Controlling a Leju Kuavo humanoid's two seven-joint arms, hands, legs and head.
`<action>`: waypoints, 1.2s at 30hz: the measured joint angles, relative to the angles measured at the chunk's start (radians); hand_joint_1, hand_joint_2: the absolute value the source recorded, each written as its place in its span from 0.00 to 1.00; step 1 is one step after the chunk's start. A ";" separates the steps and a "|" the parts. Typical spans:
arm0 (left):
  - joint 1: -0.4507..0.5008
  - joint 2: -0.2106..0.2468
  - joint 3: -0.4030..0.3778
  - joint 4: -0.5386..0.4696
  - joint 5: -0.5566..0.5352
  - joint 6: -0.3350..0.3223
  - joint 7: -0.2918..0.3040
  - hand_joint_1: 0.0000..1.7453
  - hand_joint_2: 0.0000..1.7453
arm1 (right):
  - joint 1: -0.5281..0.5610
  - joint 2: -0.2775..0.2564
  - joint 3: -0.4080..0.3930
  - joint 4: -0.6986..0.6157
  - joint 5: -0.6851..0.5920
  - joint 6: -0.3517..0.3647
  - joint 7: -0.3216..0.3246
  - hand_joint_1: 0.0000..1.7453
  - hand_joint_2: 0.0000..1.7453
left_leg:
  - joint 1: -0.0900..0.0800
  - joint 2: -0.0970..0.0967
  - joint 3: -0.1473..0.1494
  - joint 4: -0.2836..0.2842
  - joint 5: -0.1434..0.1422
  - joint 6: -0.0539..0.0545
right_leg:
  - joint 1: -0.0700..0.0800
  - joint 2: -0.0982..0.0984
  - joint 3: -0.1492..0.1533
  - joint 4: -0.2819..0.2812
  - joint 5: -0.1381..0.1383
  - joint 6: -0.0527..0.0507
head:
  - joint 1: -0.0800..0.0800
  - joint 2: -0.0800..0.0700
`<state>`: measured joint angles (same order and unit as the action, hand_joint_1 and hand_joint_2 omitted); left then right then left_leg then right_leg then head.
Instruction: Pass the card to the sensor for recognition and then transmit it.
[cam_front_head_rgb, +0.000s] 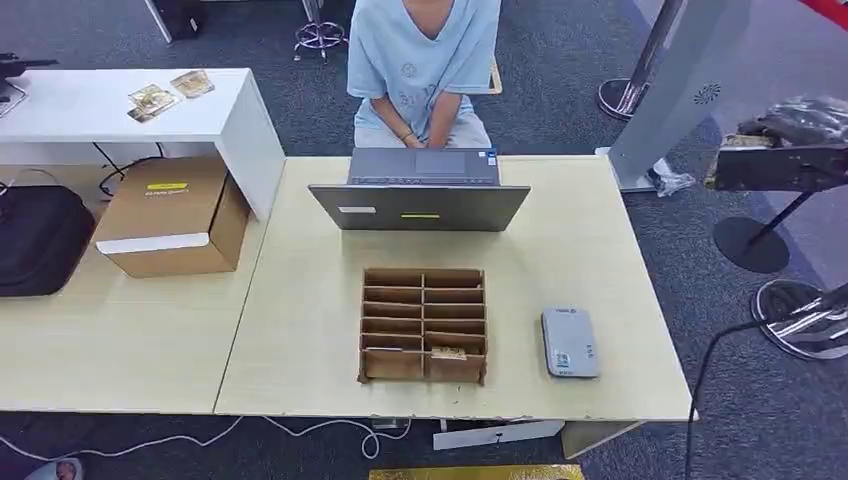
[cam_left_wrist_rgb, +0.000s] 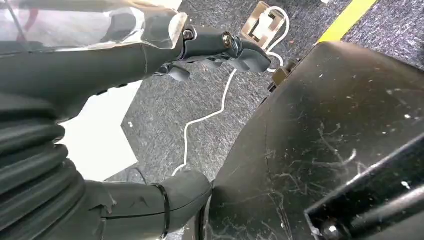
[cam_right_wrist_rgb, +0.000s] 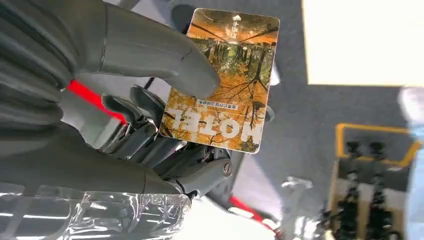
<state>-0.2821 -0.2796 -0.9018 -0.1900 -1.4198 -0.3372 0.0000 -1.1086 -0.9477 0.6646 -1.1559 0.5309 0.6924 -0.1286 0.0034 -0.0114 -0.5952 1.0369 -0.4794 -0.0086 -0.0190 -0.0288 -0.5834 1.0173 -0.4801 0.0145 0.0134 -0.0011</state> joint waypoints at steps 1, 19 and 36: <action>0.000 0.000 0.000 0.000 0.000 0.001 0.000 0.00 1.00 | 0.003 -0.014 0.006 -0.016 -0.024 0.009 0.000 1.00 1.00 | 0.000 0.000 0.000 0.000 0.000 0.000 | 0.000 0.000 0.000 0.000 0.000 0.000 | 0.000 0.000; 0.005 0.007 0.000 -0.001 0.032 0.011 -0.010 0.00 1.00 | -0.204 0.167 0.451 0.018 -0.223 0.104 -0.053 1.00 1.00 | 0.000 0.007 0.002 -0.001 0.001 -0.001 | 0.000 0.005 0.001 0.002 0.000 -0.001 | 0.000 0.000; 0.007 0.019 0.019 -0.002 0.080 0.019 -0.004 0.00 1.00 | -0.324 0.455 0.727 0.330 -0.225 0.097 -0.102 1.00 1.00 | -0.001 0.007 0.003 -0.001 0.001 -0.001 | 0.000 0.004 0.002 0.001 0.000 -0.001 | 0.000 0.000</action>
<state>-0.2750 -0.2609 -0.8827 -0.1915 -1.3397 -0.3181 -0.0042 -1.4323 -0.4929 1.3920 -0.8262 0.3059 0.7897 -0.2308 0.0028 -0.0046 -0.5922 1.0364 -0.4789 -0.0093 -0.0193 -0.0247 -0.5815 1.0187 -0.4797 0.0140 0.0134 -0.0011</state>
